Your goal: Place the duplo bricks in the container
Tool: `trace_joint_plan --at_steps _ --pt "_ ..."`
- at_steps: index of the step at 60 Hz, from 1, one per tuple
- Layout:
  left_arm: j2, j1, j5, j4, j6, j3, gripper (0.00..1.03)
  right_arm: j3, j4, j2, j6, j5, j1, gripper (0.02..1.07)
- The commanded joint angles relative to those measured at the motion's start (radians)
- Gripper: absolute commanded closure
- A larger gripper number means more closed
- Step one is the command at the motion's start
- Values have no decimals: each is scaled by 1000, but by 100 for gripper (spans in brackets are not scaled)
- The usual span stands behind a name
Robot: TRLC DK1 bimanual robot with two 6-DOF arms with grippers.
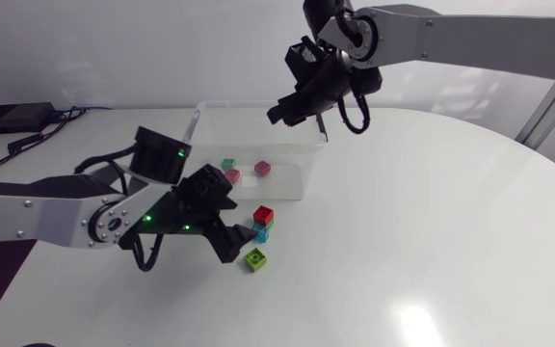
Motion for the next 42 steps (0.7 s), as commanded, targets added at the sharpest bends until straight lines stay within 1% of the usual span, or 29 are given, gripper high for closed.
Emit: trace_joint_plan --at_steps 1,4,7,10,18,25,29,36,39,42 --pt "60 -24 6 -12 34 -14 10 56 10 65 -17 16 -6 55" --pt "84 -32 6 -19 36 -6 10 81 7 88 -20 23 -8 45" --pt "106 -36 6 -23 40 0 10 99 1 101 -20 24 -10 29" --pt "130 -44 6 -26 42 8 10 99 -6 98 -18 23 -10 17" --pt "184 -55 5 -26 48 22 10 10 -6 4 -10 21 -3 15" --pt "218 -62 2 -26 48 31 11 -145 10 -134 -7 12 6 15" --pt "242 -62 -3 -26 51 43 11 -265 24 -235 -9 7 10 15" --pt "262 -61 -3 -23 54 57 12 -407 24 -350 -9 -14 15 15" --pt "270 -62 -3 -23 54 65 18 -470 24 -401 -9 -25 21 15" --pt "287 -62 -3 -23 52 75 27 -519 20 -439 -6 -34 32 15"
